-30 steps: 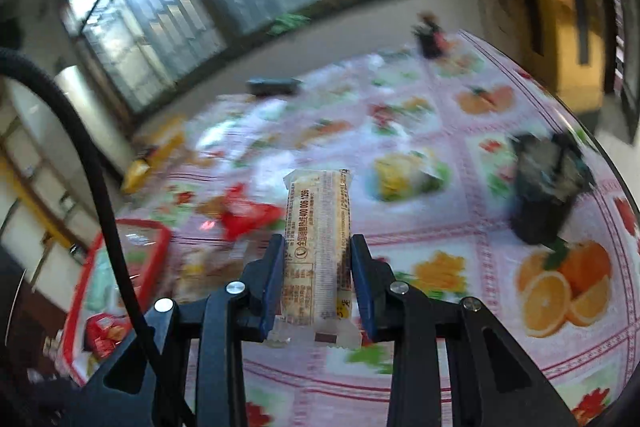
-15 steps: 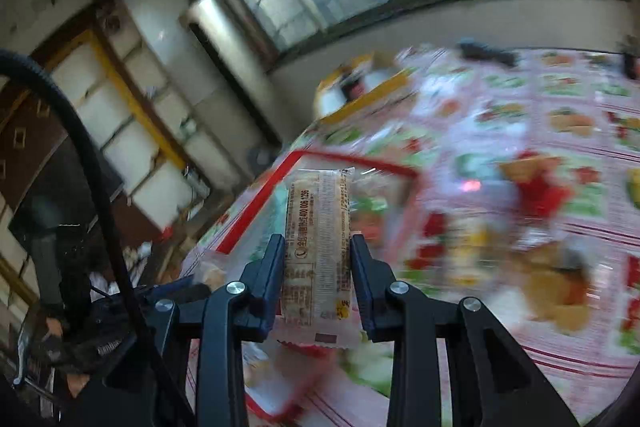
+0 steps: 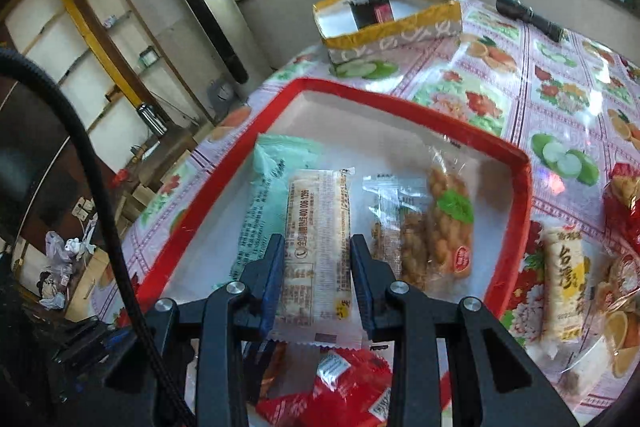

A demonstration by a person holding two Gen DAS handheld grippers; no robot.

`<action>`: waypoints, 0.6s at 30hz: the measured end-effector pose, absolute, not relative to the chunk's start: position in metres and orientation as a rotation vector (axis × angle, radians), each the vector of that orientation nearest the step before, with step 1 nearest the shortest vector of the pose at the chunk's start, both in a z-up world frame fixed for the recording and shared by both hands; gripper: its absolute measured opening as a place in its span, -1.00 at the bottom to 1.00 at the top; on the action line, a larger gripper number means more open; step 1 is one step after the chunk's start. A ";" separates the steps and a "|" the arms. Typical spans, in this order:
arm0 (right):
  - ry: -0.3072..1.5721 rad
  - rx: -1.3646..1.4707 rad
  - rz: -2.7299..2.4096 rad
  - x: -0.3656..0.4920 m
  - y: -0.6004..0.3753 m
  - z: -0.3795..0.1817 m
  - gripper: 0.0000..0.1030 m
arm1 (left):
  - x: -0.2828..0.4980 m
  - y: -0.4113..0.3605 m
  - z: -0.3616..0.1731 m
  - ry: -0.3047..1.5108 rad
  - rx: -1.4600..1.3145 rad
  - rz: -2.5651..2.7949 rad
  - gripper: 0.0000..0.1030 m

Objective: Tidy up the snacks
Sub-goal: 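Carry both snacks over the red-rimmed tray and open both tools, then grasp another clear white-snack bag with the left tool while the right grasps the yellow cracker packet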

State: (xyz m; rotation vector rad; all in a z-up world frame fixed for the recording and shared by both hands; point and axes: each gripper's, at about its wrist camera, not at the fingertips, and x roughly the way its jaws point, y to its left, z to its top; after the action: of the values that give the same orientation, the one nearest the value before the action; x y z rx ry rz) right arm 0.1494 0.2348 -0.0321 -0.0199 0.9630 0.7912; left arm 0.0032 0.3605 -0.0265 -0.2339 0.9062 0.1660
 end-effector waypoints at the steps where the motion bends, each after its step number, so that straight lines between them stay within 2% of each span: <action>1: 0.970 -0.023 0.791 0.150 0.236 -0.036 -0.37 | 0.004 0.362 -0.028 0.919 -0.239 0.175 -0.32; 4: 0.974 -0.006 0.787 0.146 0.235 -0.037 -0.25 | 0.002 0.366 -0.030 0.922 -0.270 0.165 -0.13; 5: 0.970 0.010 0.793 0.145 0.231 -0.035 -0.14 | 0.000 0.366 -0.028 0.913 -0.278 0.167 0.01; 7: 0.946 0.031 0.802 0.141 0.220 -0.024 -0.14 | -0.006 0.361 -0.019 0.874 -0.273 0.155 0.22; 8: 0.920 0.044 0.814 0.137 0.210 -0.016 -0.12 | -0.010 0.356 -0.012 0.846 -0.264 0.146 0.43; 9: 0.899 0.054 0.822 0.136 0.204 -0.009 -0.01 | -0.014 0.350 -0.005 0.820 -0.249 0.139 0.62; 14: 0.757 0.179 0.788 0.132 0.111 0.033 0.24 | -0.014 0.294 0.031 0.734 -0.163 0.026 0.70; 18: 0.706 0.258 0.677 0.154 0.015 0.038 0.25 | 0.006 0.242 0.034 0.752 -0.140 -0.139 0.75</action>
State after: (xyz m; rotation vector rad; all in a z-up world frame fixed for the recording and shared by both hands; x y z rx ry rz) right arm 0.1541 0.0147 0.0376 0.2577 0.7063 0.6774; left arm 0.0064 0.2424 0.0341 -0.1397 0.7524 -0.1394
